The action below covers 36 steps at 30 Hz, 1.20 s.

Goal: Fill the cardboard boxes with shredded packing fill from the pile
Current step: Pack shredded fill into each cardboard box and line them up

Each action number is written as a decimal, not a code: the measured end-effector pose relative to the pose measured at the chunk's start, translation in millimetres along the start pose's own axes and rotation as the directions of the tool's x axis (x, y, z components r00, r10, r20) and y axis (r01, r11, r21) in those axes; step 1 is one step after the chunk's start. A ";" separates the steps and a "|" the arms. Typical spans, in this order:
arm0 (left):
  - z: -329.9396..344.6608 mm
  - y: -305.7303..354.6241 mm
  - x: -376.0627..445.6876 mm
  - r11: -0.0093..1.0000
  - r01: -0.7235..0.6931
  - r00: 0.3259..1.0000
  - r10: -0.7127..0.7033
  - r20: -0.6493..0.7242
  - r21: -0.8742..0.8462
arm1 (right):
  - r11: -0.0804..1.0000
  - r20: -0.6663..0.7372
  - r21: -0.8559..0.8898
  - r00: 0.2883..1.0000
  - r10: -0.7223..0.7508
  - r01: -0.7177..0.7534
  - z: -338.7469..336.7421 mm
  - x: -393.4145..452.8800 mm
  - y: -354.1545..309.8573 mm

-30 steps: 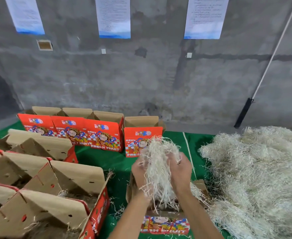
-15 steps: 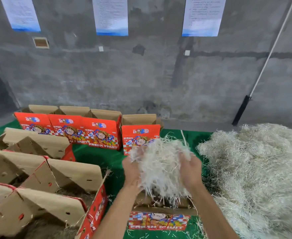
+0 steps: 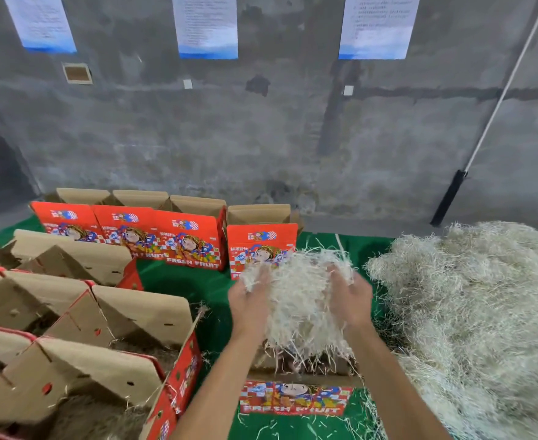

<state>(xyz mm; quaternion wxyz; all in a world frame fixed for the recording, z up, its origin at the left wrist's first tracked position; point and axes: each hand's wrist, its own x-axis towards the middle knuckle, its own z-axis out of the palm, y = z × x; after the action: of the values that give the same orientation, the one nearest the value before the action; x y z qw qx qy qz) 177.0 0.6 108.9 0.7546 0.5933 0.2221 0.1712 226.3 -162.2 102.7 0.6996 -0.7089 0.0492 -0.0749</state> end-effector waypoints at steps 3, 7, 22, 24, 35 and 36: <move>-23.3 3.5 28.0 0.995 0.072 0.994 -0.078 -0.076 -0.075 | 1.000 -0.058 0.003 0.998 0.007 -0.006 -26.8 7.0 -11.1; 1.8 4.7 9.3 0.993 0.089 0.988 -0.078 0.130 -0.079 | 0.972 0.108 0.222 0.992 0.058 -0.081 -9.6 -3.0 -19.4; -7.7 7.5 23.3 0.924 0.304 0.934 -0.242 0.262 -0.231 | 0.964 0.293 -0.261 0.947 0.131 -0.052 -9.0 3.0 -9.9; -10.0 -4.0 22.5 0.892 0.336 0.925 -0.251 0.286 -0.303 | 0.878 0.352 -0.456 0.878 0.325 -0.143 -6.0 -7.1 14.1; -28.4 -42.4 13.3 0.957 0.285 0.953 -0.279 0.120 -0.042 | 0.782 0.566 0.286 0.757 0.328 -0.553 5.6 -15.8 -23.0; -29.9 -48.8 10.9 0.933 0.323 0.939 -0.294 0.181 -0.158 | 0.738 0.600 0.358 0.747 0.287 -0.572 7.1 -12.5 -32.9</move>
<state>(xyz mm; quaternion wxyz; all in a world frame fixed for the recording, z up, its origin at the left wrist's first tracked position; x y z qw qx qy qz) 169.8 19.2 54.2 0.8389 0.4896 0.2365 0.0238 214.1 -152.6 135.1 0.8487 -0.4524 0.0103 0.2738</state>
